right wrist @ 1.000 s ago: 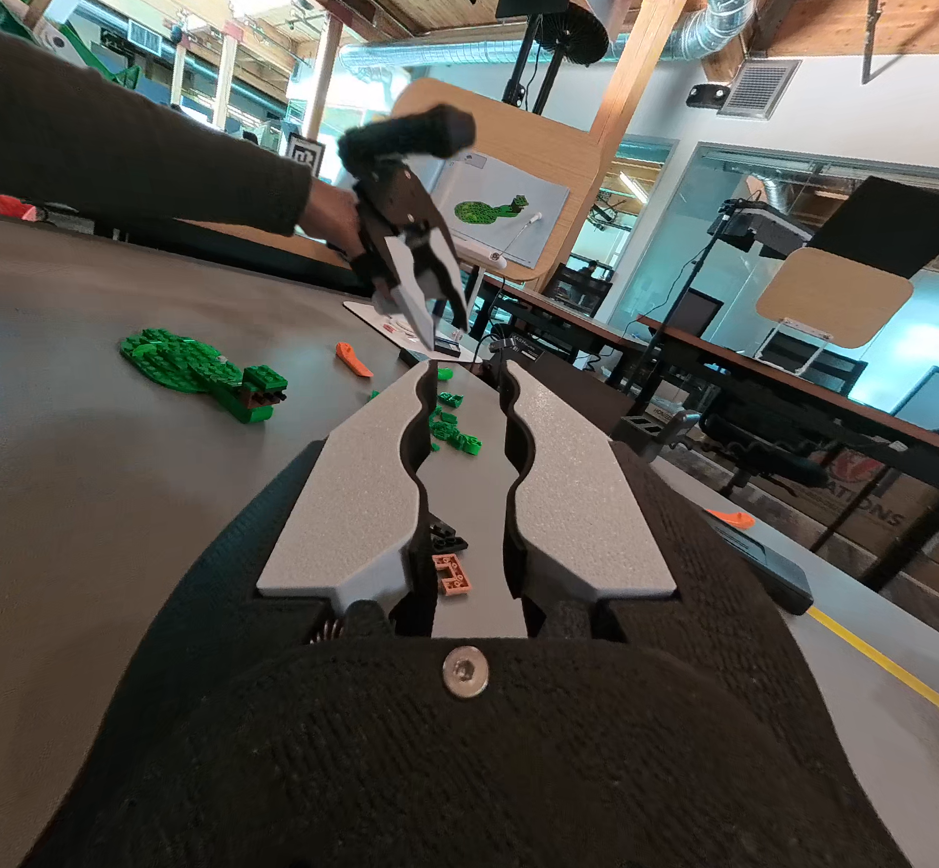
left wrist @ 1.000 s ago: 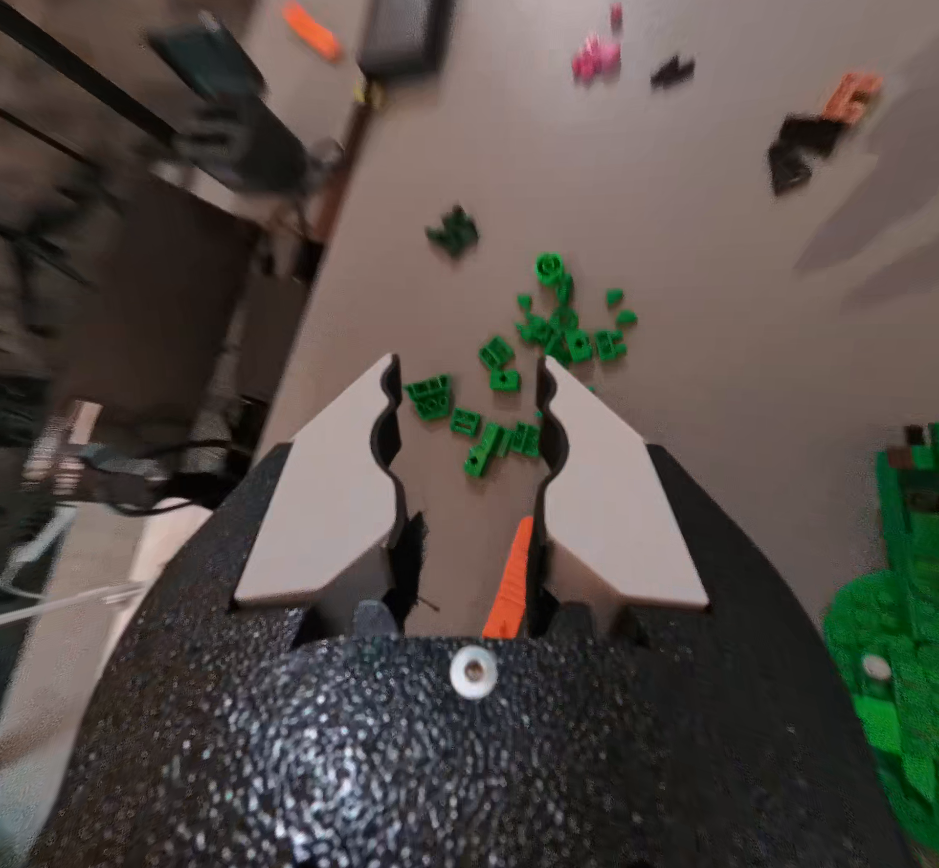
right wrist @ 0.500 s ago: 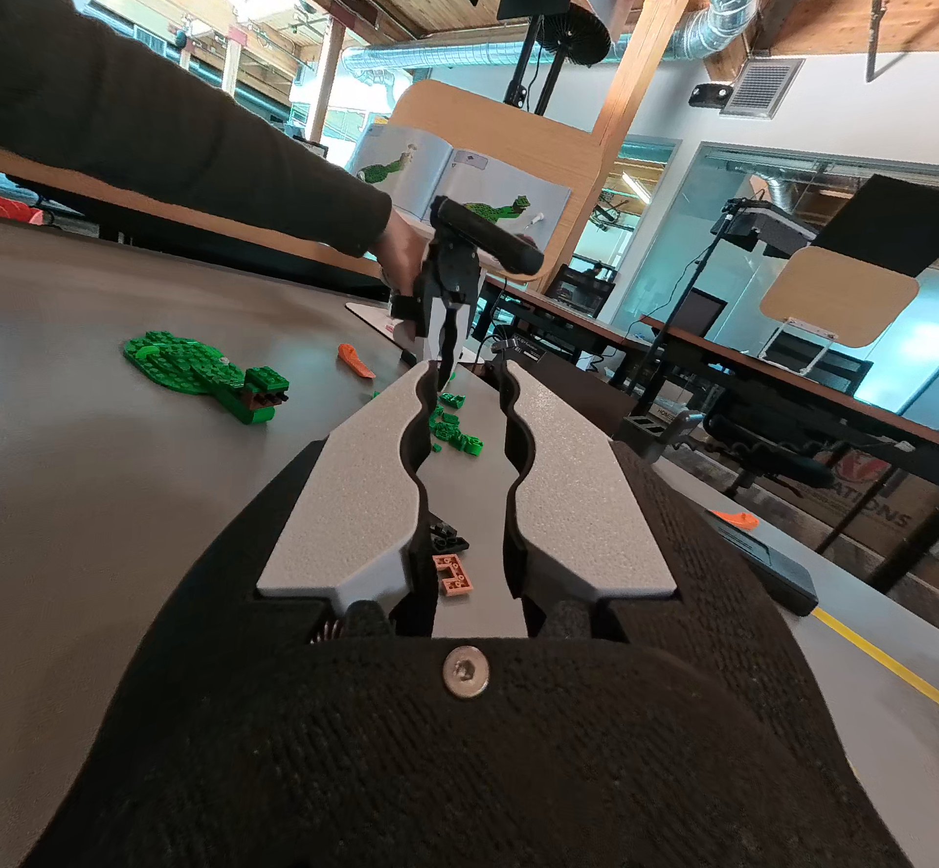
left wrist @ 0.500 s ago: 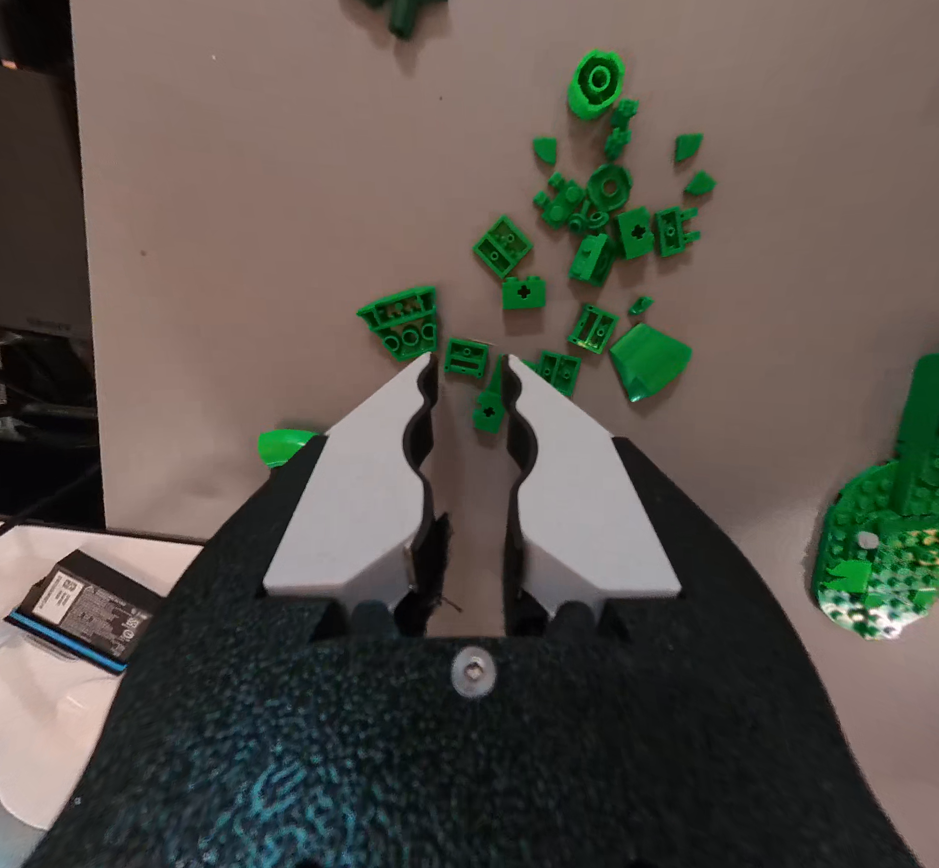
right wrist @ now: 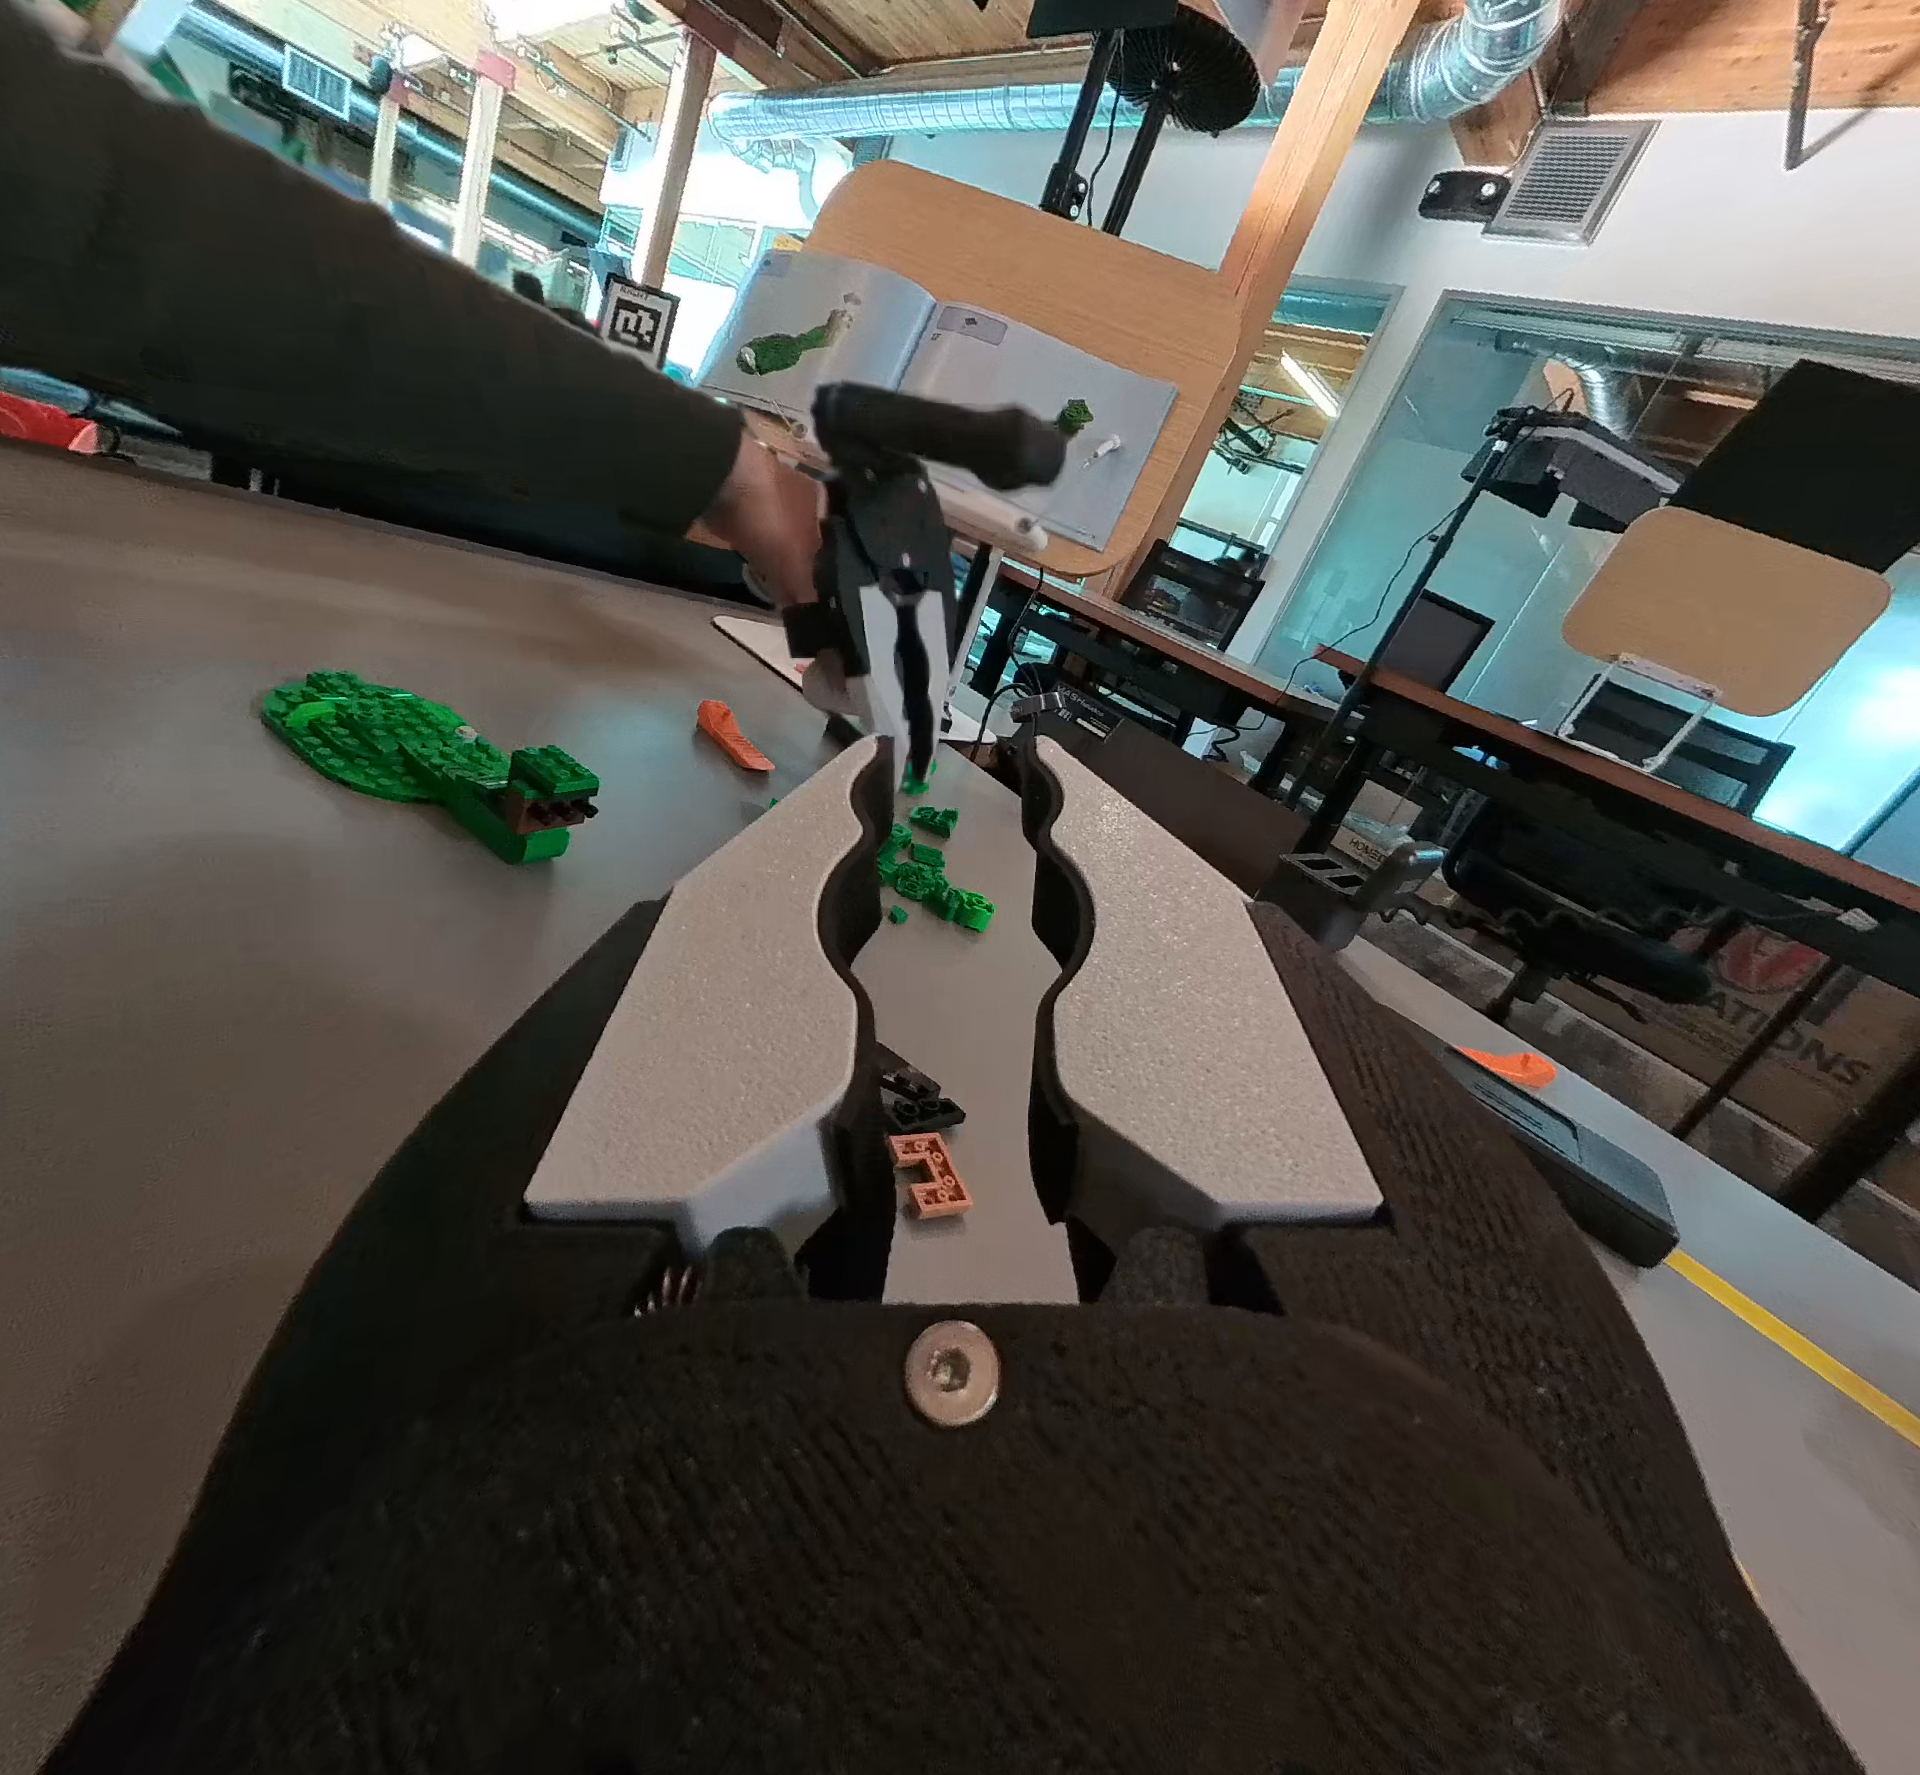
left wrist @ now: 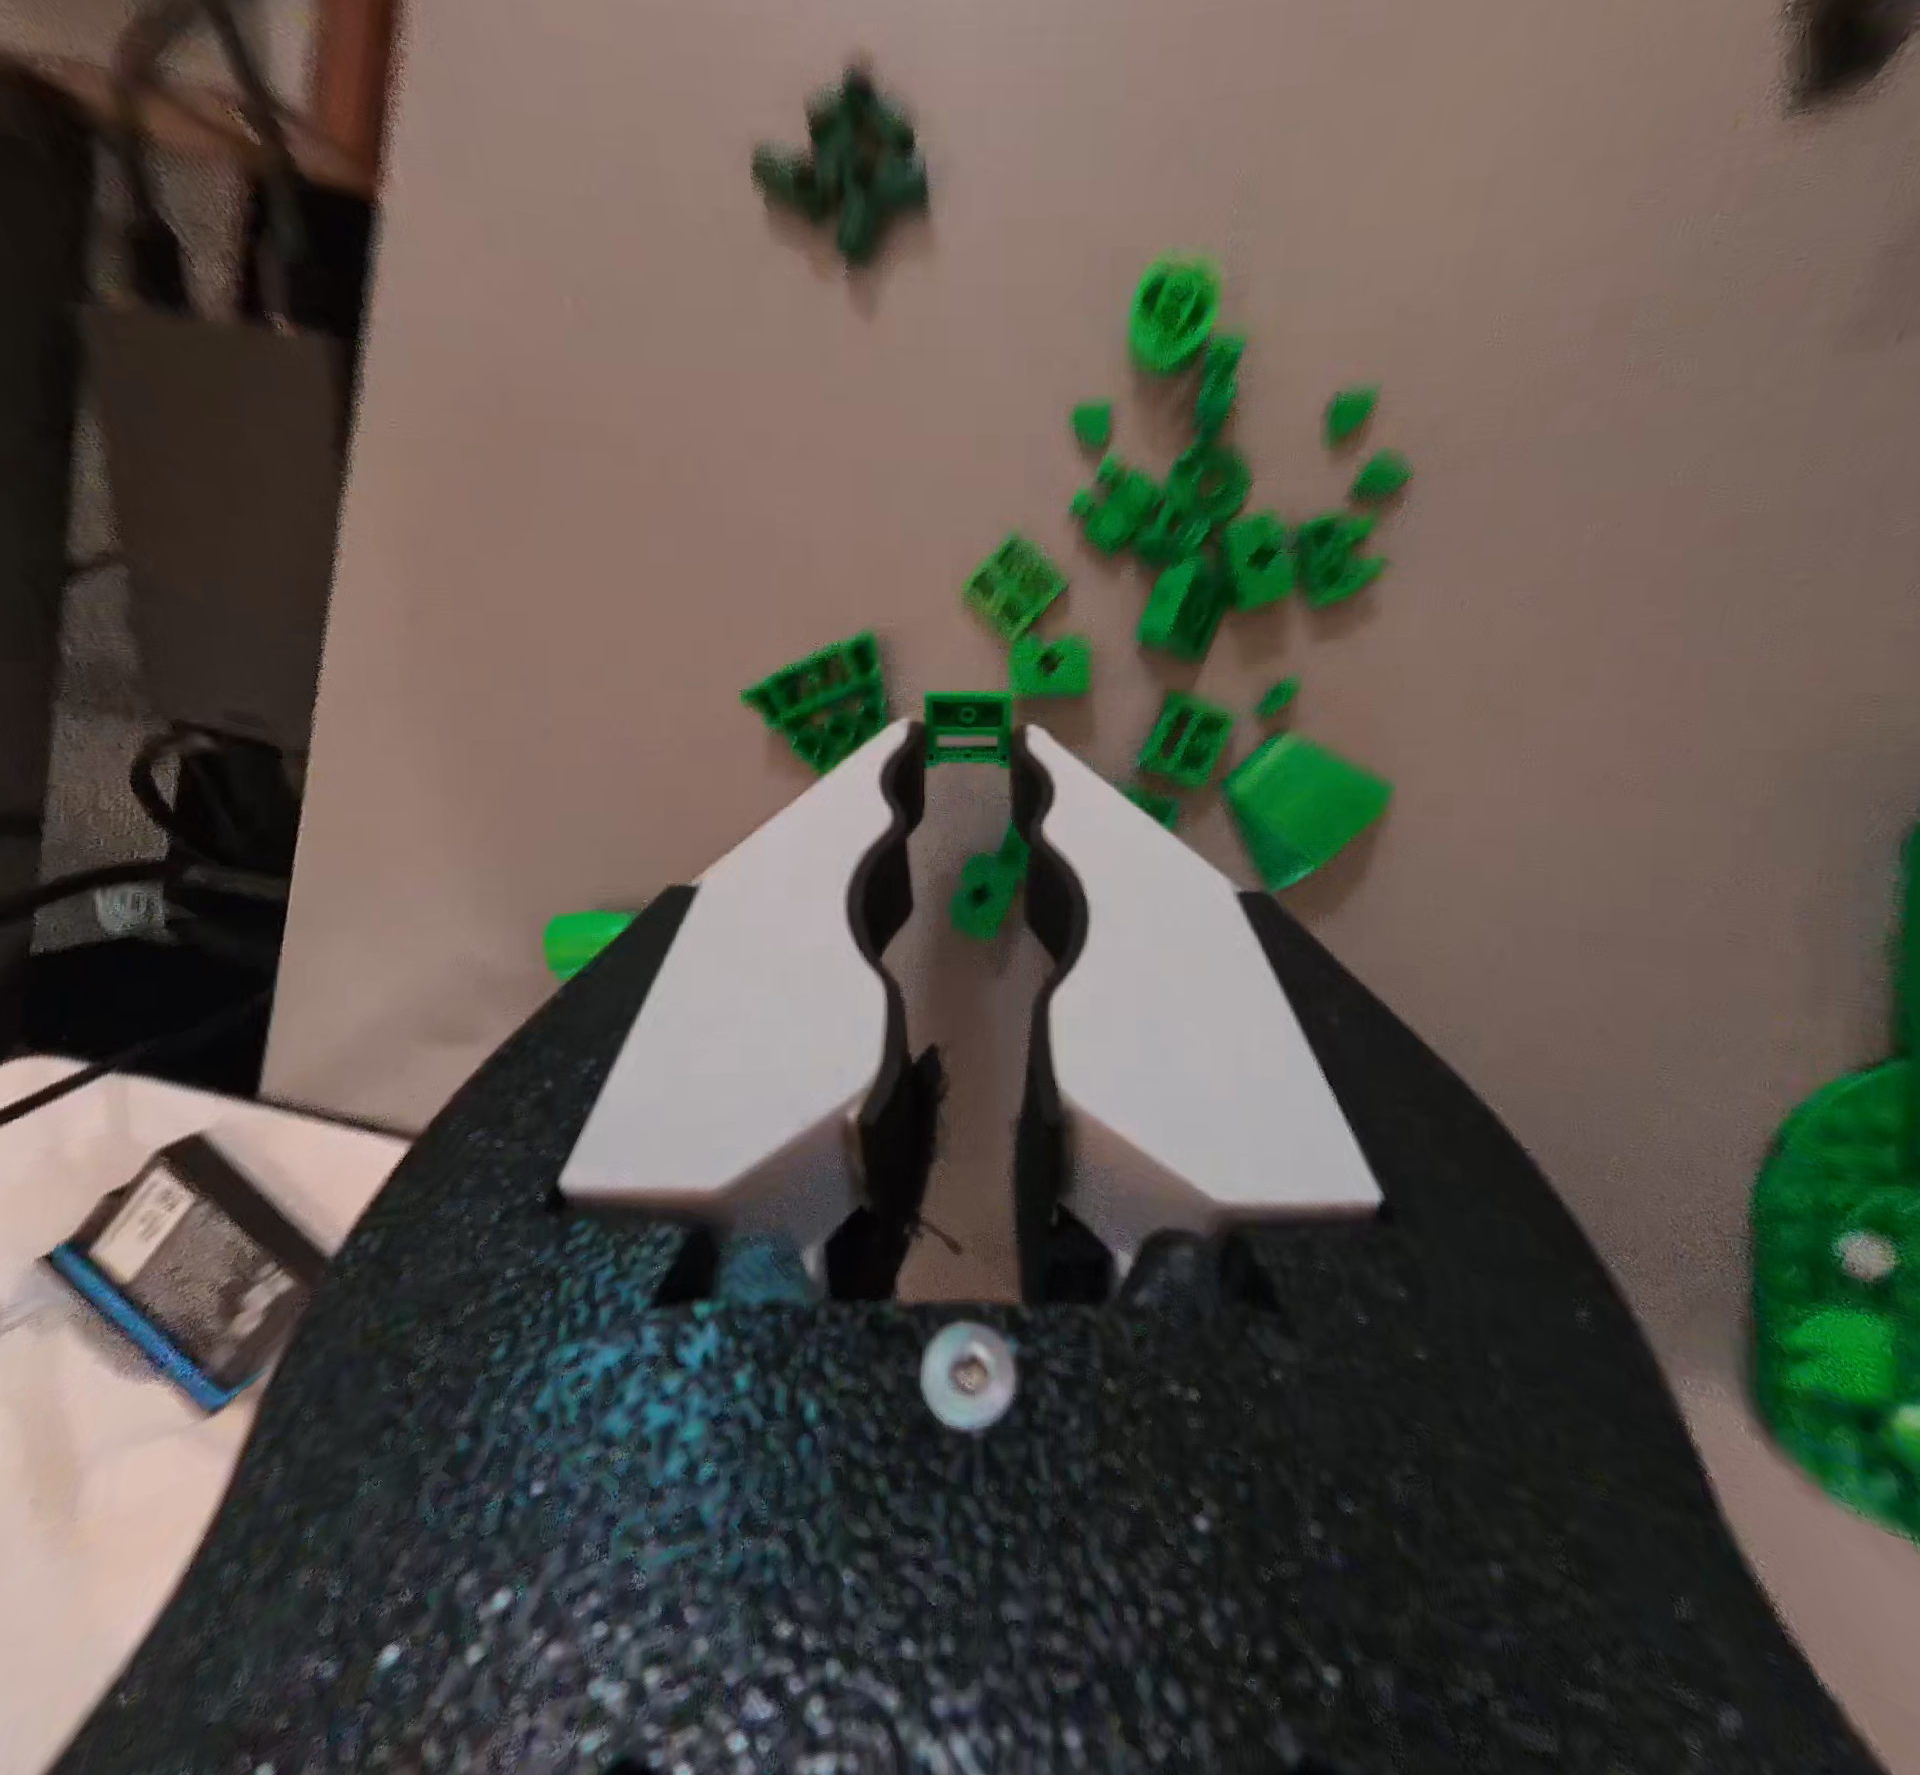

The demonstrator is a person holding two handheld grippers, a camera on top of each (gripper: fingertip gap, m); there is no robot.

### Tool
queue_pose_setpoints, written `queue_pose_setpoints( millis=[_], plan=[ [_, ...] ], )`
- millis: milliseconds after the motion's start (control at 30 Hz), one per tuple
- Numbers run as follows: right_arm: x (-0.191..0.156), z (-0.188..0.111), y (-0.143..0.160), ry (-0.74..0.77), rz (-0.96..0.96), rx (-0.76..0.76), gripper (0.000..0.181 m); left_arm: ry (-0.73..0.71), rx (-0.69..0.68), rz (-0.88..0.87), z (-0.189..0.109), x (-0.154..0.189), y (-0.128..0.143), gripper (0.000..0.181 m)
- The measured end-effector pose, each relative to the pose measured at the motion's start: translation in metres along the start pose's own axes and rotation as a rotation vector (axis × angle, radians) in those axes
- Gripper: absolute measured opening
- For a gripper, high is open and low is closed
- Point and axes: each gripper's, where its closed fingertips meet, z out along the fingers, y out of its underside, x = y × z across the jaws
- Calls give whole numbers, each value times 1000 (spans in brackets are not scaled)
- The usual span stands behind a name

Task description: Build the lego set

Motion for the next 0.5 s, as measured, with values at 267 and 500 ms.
queue_pose_setpoints(
  millis=[267, 500],
  plan=[
    [-38, 6, -12, -168, -71, -26, 24, 617, 1101, -353, -141, 144, -103, 13],
    [-91, 20, -72, -386, -191, 29, 29, 927, 1322, -474, -179, 214, -80, 13]
  ],
)
